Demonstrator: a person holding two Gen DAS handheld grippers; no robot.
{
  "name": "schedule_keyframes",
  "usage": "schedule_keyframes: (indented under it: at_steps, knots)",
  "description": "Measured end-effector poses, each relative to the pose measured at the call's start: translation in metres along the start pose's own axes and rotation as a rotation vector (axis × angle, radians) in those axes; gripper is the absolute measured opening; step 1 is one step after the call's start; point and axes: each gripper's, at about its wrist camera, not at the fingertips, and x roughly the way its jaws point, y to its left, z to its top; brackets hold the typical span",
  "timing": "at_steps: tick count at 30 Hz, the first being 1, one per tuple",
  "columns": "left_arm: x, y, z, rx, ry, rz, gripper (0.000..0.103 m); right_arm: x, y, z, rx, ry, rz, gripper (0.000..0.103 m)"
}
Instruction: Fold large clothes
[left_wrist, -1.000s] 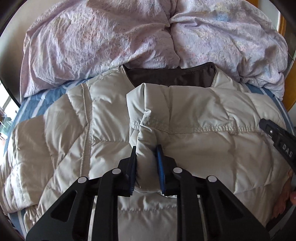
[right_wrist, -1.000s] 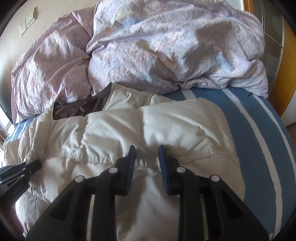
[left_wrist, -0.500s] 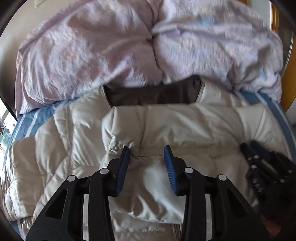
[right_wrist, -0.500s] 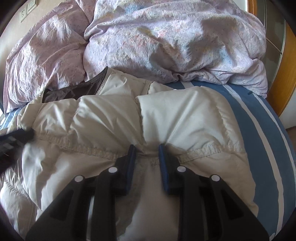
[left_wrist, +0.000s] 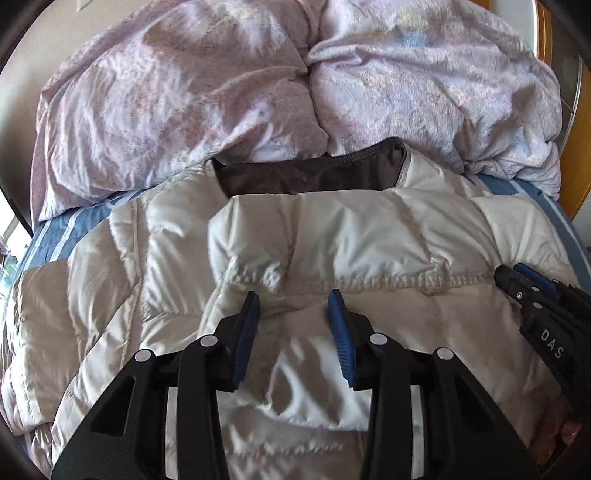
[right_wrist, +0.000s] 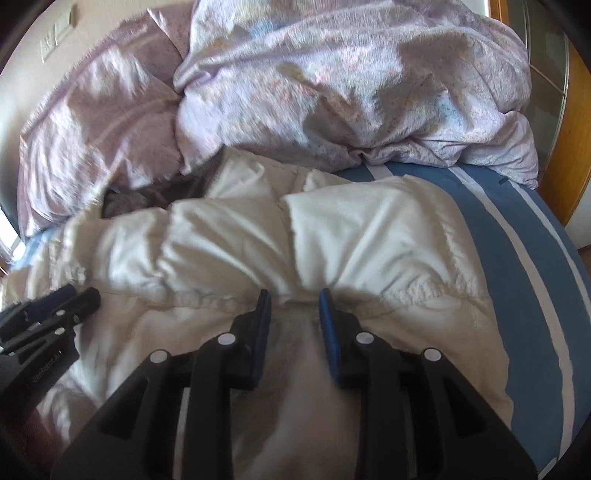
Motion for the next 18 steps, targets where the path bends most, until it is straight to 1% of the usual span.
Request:
schedule_keyframes:
  at_steps: [2,4,6,7,8,10,12,15,18]
  knots:
    - [-0.007,0.007,-0.005,-0.015,0.006,-0.016,0.040,-0.008,0.008,-0.001,-0.003,-0.008,0.020,0.028]
    - [-0.015,0.014,-0.010,-0.015,-0.001,-0.014,0.040,-0.014,0.021,-0.003,-0.041,-0.019,0.033,0.028]
    - [-0.026,0.025,-0.015,-0.031,-0.007,-0.009,0.046,-0.016,0.034,-0.004,-0.072,-0.017,0.029,0.028]
    - [-0.030,0.031,-0.018,-0.045,-0.007,-0.005,0.052,-0.016,0.038,-0.004,-0.074,-0.009,0.025,0.028]
    - [-0.037,0.041,-0.021,-0.068,-0.014,-0.002,0.054,-0.016,0.040,-0.004,-0.071,-0.004,0.017,0.027]
    - [-0.047,0.060,-0.028,-0.099,-0.026,0.006,0.054,-0.016,0.037,-0.003,-0.049,-0.001,-0.027,0.027]
    - [-0.059,0.078,-0.032,-0.130,-0.045,0.024,0.055,-0.014,0.030,-0.002,-0.023,-0.006,-0.036,0.027]
    - [-0.075,0.109,-0.040,-0.184,-0.075,0.061,0.059,-0.004,0.020,-0.001,0.002,0.016,-0.046,0.027]
    - [-0.083,0.139,-0.049,-0.252,-0.082,0.080,0.059,0.007,0.022,-0.006,-0.029,0.033,-0.073,0.027]
